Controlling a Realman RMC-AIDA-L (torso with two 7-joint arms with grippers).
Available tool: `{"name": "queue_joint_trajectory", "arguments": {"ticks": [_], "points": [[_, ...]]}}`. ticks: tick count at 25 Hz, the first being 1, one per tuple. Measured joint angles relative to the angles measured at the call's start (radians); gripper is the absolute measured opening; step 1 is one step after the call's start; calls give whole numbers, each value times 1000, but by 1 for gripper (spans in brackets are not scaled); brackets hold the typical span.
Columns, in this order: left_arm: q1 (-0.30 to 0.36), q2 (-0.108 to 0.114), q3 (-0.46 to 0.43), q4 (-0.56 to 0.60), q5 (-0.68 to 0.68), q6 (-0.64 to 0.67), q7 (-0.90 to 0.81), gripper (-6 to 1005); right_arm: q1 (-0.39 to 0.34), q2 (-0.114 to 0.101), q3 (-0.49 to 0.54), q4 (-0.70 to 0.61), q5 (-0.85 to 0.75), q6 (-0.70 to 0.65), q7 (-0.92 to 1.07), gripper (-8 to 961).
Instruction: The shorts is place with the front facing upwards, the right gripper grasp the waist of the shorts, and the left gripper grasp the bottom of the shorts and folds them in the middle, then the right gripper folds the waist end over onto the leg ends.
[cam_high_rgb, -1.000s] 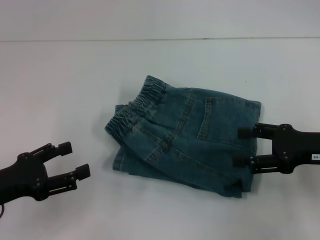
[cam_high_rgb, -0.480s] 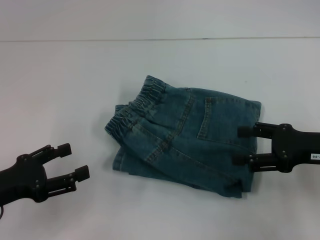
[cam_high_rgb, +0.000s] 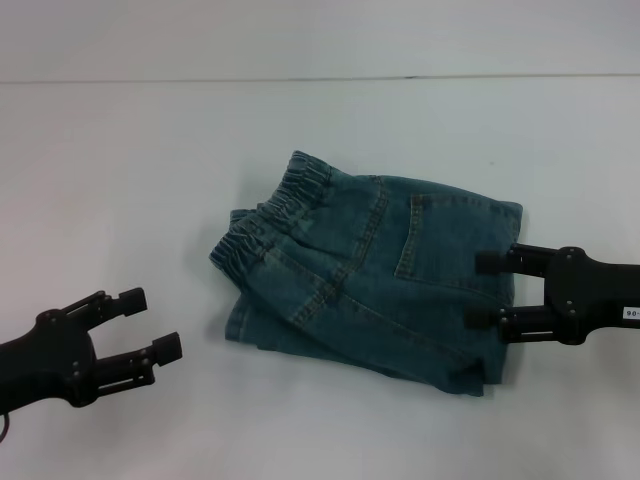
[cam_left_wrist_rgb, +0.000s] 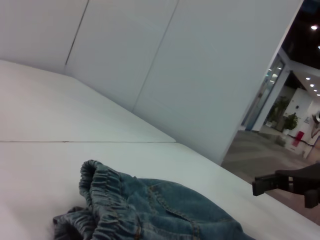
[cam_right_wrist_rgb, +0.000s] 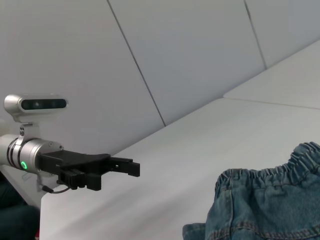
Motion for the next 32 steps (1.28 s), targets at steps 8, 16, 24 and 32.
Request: {"name": "queue_joint_trajectory", "arguments": {"ticks": [8,16,24,32], "points": [[-6,3,0,1,0,2,-9,934,-5,1,0,0,-1,-1,-2,947],[-13,5,0,3,6,13,-18,934,-6,1,0,0,0,0,-2,946],[-14,5,0,2,4,18,-18,934,-7,2,0,6,0,6,-2,948],[-15,5,2,4,10,32,-18,934,-8,2,0,6,0,6,-2,947]]}}
